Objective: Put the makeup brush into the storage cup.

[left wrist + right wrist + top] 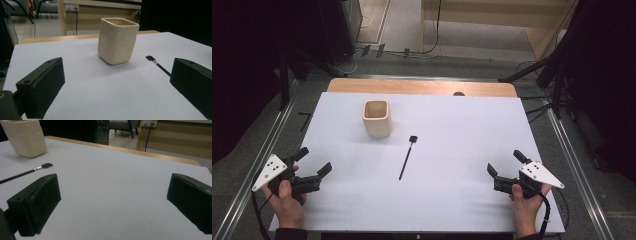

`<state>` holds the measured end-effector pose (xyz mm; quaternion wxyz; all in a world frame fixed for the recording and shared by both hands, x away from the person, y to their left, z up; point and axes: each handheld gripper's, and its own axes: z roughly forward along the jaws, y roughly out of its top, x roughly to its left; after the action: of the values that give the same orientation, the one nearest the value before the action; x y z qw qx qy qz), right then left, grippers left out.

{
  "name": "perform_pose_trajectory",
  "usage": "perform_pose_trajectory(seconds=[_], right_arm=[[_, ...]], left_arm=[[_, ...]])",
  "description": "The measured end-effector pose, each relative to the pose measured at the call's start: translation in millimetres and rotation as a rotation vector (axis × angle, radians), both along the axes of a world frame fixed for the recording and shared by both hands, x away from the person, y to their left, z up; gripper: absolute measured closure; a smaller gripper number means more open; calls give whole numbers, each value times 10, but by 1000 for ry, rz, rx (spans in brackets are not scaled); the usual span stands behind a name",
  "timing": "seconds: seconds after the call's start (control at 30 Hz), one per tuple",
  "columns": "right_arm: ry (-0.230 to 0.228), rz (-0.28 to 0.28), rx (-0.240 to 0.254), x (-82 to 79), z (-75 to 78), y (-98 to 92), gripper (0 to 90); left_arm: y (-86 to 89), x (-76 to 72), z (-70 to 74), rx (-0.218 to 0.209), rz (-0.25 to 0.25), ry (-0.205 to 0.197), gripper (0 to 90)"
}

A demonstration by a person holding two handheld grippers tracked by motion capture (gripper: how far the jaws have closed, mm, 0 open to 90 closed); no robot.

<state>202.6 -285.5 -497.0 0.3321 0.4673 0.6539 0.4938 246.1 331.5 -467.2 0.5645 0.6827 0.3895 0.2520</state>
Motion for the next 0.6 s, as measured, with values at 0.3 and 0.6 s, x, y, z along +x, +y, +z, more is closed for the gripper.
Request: perform_pose_trajectory(seconds=[0.3, 0.6], right_arm=[[-1, 5, 3, -13, 17, 31, 0], [-2, 21, -9, -16, 78, 127, 0]], left_arm=[[16, -13, 10, -4, 9, -5, 1], [-41, -27, 14, -22, 1, -8, 1]])
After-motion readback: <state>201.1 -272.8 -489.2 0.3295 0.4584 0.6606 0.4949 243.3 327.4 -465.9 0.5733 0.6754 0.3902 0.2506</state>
